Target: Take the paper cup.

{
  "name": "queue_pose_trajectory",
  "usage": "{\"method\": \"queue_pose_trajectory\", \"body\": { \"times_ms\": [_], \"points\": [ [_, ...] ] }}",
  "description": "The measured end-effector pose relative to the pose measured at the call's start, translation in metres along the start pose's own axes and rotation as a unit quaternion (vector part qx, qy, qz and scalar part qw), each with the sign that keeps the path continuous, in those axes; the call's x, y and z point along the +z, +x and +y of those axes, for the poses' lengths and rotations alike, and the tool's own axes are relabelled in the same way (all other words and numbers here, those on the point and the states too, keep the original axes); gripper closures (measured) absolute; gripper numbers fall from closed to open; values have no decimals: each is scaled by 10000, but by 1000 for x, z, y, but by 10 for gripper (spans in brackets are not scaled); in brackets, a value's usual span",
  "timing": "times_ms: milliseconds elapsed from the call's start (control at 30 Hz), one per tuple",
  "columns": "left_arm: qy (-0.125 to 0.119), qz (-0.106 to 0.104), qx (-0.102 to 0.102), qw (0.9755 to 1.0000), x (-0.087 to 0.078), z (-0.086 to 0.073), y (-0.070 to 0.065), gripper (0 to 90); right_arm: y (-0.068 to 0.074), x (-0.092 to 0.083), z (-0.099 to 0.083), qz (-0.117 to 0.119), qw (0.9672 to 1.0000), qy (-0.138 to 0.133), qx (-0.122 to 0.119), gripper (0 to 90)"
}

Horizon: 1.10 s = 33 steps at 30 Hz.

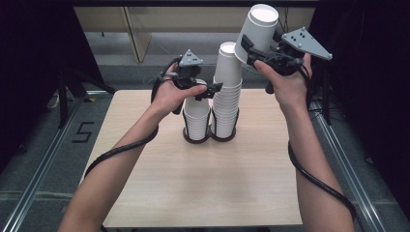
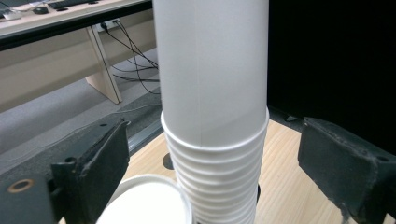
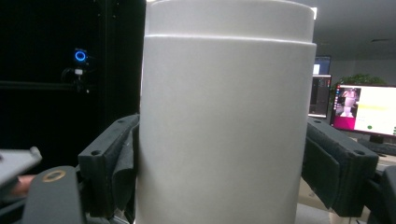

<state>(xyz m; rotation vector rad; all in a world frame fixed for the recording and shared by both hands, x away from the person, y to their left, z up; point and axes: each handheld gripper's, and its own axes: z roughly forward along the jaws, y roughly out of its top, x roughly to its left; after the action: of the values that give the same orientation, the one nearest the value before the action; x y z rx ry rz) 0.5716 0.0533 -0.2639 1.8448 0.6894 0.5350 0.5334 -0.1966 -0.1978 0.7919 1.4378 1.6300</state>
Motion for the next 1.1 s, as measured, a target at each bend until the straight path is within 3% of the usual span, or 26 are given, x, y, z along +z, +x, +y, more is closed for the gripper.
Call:
{"method": "queue_pose_trajectory", "body": {
  "times_ms": [133,333,600,700,967,1100],
  "points": [
    [-60,14,-16,10000,-14,-5,1,90,0,-9,-2,49,10000,3,-1,194],
    [-174,27,-149,9997,-36,-16,4,106,4,-29,-7,102,9997,53,-232,194],
    [-224,34,-147,9996,-63,-31,3,112,7,-48,-29,79,9985,311,-454,193],
    [-196,115,-202,9995,-69,-38,2,116,9,-53,-37,104,9981,366,-489,193],
    [-231,96,-212,9995,-81,-57,1,118,12,-65,-59,129,9965,592,-569,193],
    [-206,97,-137,9996,-85,-64,-2,116,15,-69,-68,145,9962,681,-516,193]
  ]
}}
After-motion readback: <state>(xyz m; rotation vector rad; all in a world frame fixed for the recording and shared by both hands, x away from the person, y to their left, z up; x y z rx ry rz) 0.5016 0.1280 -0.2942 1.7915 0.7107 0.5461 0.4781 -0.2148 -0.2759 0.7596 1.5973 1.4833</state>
